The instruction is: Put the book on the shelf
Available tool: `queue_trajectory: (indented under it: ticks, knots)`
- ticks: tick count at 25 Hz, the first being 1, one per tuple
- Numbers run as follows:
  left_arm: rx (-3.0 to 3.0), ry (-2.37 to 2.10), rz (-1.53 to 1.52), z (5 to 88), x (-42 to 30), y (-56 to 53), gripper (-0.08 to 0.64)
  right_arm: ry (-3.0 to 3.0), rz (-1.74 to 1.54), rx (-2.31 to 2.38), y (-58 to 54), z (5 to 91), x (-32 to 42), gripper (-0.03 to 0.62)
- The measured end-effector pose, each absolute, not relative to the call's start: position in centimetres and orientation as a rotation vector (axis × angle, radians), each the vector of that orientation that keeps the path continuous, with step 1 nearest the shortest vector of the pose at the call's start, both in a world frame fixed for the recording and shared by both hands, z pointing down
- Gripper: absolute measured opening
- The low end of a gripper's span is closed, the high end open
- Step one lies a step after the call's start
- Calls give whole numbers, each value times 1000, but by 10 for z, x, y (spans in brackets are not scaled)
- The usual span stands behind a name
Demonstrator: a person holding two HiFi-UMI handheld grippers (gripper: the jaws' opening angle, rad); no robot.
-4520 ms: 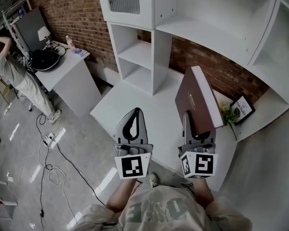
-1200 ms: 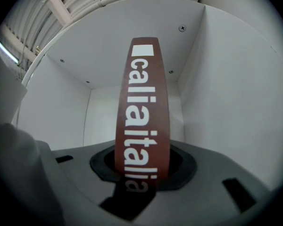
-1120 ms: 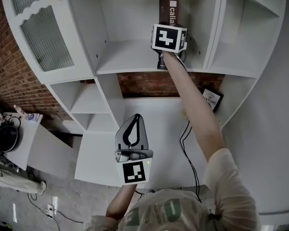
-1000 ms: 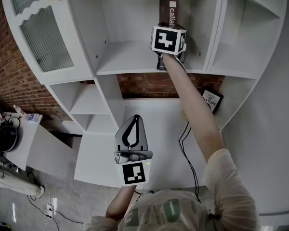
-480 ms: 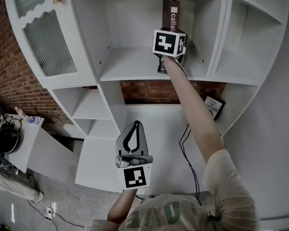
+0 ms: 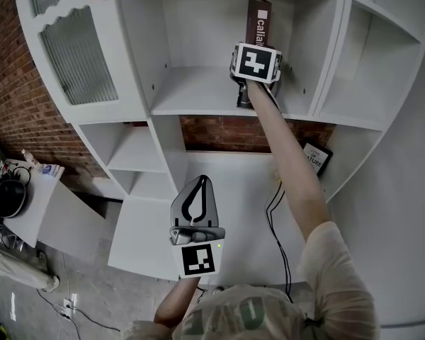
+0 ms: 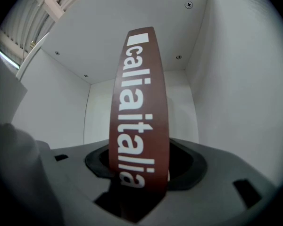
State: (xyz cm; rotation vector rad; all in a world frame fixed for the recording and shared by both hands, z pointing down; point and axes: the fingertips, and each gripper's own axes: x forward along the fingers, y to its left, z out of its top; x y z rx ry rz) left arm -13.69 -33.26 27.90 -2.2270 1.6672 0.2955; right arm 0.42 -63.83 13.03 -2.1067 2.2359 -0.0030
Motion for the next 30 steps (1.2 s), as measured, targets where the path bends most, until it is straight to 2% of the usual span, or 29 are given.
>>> queue_trajectory:
  ticks: [5,11,22,23,24,25,30]
  knots:
    - [-2224,1647,292,277,-136,-328,14,2222,127,-2136,-630,123,5,281]
    - [-2236,1622,301,271,-133,-323,14,2176,162,-2042,-582,95,7,282]
    - [-2279,1563,338,264,-111,-315,14,2231,370,-1563,-397,91,-16,276]
    - [-2282,1567,341,264,-111,-314,14,2213,387,-1536,-380,95,-13,230]
    - [-2284,1574,345,265,-111,-314,14,2197,398,-1516,-364,101,-9,77]
    - [-2287,1584,348,266,-111,-313,14,2188,406,-1506,-352,110,-6,20]
    - [-2307,1633,341,279,-113,-314,14,2197,372,-1591,-322,195,-1,15]
